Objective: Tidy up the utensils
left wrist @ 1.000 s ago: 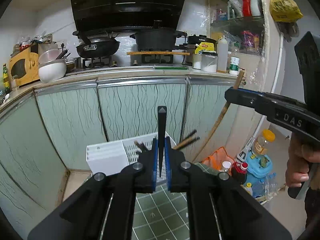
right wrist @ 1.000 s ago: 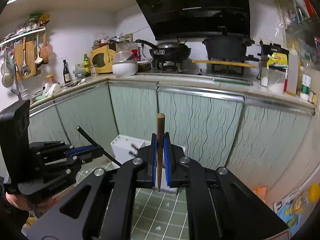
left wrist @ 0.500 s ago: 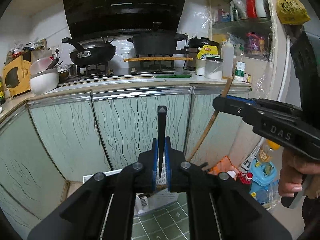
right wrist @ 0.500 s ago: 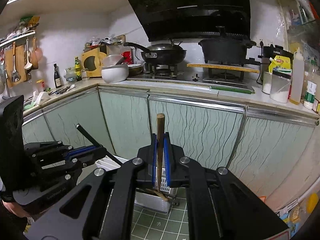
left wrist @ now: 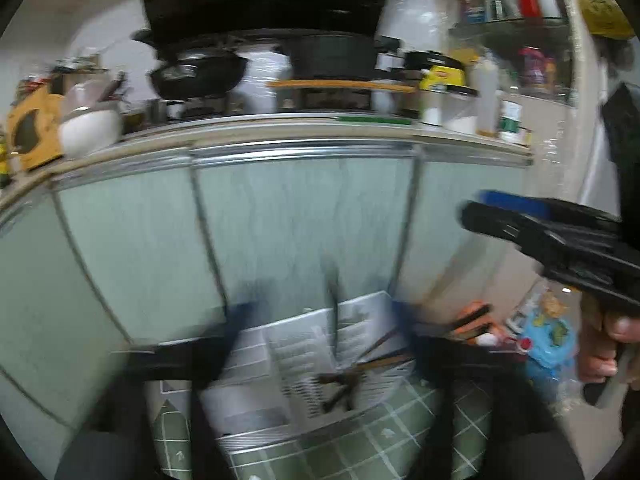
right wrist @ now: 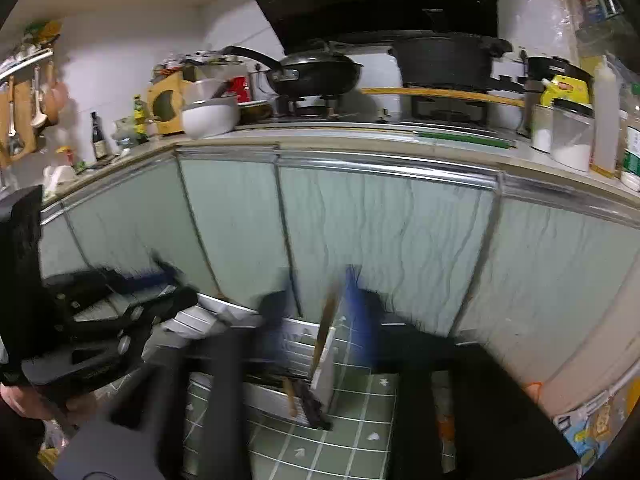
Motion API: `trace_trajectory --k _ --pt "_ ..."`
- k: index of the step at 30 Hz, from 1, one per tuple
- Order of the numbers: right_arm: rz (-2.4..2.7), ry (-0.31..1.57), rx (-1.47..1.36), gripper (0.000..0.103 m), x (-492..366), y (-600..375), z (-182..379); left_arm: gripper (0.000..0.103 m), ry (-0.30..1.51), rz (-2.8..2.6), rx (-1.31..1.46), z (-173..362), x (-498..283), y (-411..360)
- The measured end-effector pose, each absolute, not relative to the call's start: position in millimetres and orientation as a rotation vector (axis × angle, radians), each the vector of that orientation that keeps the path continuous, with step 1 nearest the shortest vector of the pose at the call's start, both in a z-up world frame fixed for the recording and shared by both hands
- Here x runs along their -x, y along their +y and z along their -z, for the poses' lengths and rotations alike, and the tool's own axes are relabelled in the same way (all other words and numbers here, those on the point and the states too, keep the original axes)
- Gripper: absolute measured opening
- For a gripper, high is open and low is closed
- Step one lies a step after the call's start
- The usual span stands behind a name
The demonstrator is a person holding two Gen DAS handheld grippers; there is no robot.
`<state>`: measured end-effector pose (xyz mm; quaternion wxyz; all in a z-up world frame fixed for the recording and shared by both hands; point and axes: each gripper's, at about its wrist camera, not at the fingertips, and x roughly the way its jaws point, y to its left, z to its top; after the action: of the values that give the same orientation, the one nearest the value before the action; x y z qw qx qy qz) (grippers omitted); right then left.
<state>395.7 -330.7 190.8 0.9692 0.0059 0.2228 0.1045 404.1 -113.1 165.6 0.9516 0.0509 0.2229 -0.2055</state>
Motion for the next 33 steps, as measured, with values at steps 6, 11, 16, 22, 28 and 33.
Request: trace_trajectory --k 6,11,16,22,28,33 --pt "-0.126 0.425 -0.032 0.096 -378 -351 -187 0.098 0.444 0.359 -0.133 -164 -389 -95" --pt "-0.154 0.434 -0.043 0.096 -356 -353 -185 0.098 0.443 0.355 -0.141 -165 -370 -84" --pt "-0.165 0.429 0.01 0.096 -327 -340 -181 0.098 0.444 0.356 -0.128 -163 -344 -73" --pt "-0.167 0.429 0.051 0.096 -293 -326 -170 0.098 0.453 0.339 -0.126 -157 -317 -64" --pt "-0.173 0.454 0.053 0.096 -265 -319 -152 0.098 0.454 0.345 -0.116 -148 -287 -56" --pt "-0.155 0.469 0.057 0.096 -244 -317 -137 0.098 0.458 0.331 -0.112 -138 -265 -51"
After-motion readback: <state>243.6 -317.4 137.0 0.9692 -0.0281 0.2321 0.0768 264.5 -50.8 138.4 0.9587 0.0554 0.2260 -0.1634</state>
